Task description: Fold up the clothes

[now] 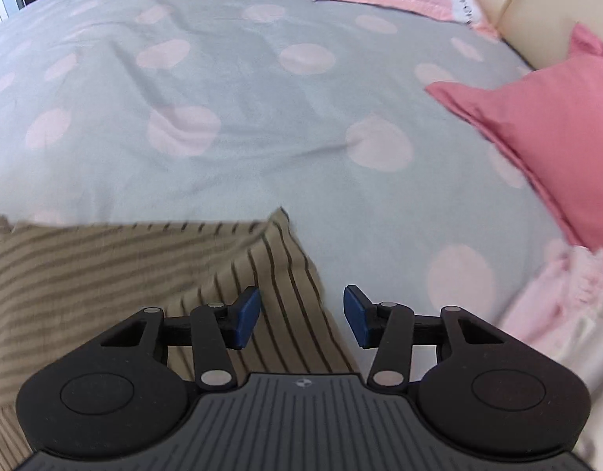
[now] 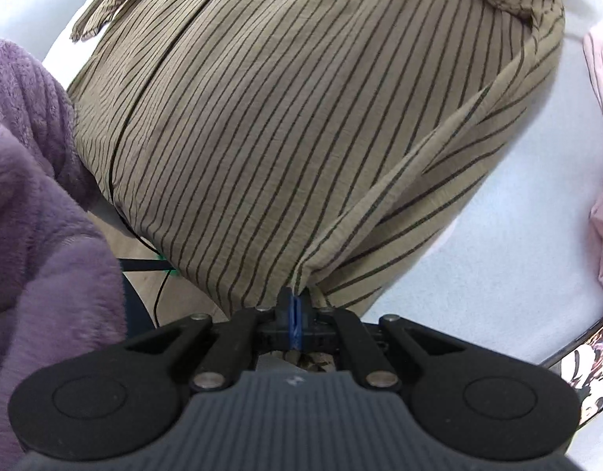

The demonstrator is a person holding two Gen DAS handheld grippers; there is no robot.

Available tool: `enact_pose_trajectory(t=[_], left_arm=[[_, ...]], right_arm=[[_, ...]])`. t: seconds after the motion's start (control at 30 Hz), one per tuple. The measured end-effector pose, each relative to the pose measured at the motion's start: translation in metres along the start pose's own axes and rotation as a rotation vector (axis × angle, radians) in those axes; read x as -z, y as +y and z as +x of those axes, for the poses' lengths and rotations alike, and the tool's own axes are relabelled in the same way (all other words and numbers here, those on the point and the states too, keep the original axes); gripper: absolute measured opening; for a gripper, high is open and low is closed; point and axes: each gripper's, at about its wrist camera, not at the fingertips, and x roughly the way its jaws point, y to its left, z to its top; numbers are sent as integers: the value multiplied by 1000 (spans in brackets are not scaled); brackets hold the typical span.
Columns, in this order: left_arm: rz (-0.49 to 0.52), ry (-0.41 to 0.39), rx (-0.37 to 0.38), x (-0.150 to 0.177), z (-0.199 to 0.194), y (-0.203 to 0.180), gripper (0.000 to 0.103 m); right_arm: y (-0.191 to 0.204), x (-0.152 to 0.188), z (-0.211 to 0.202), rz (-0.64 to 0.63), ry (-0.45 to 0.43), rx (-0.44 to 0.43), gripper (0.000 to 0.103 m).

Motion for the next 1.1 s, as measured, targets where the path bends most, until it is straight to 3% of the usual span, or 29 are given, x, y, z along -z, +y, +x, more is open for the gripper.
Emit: enact_pose_trajectory(t=[0.1, 0.17, 0.3, 0.37, 0.43, 0.77, 1.1], left_arm=[[-5, 19, -12, -7, 17, -1, 45], [-3, 43, -31, -10, 28, -3, 35], [-17, 39, -73, -8, 34, -2, 25], [-13, 28, -70, -8, 30, 0, 8], [-15, 16, -54, -9, 25, 3, 2], [-98, -57, 93, -16, -45, 43, 1], [-173, -114, 169, -4, -104, 115, 1]], right_arm=[[-5, 2, 0, 13, -3, -20, 2], [-7, 3, 1, 18, -4, -27, 2], [-11, 3, -2, 29, -12, -28, 2], [-10, 4, -3, 28, -15, -22, 2], [-9, 4, -5, 25, -19, -14, 2], [25, 2, -34, -58, -79, 9, 2], [79, -19, -44, -186, -86, -73, 2]])
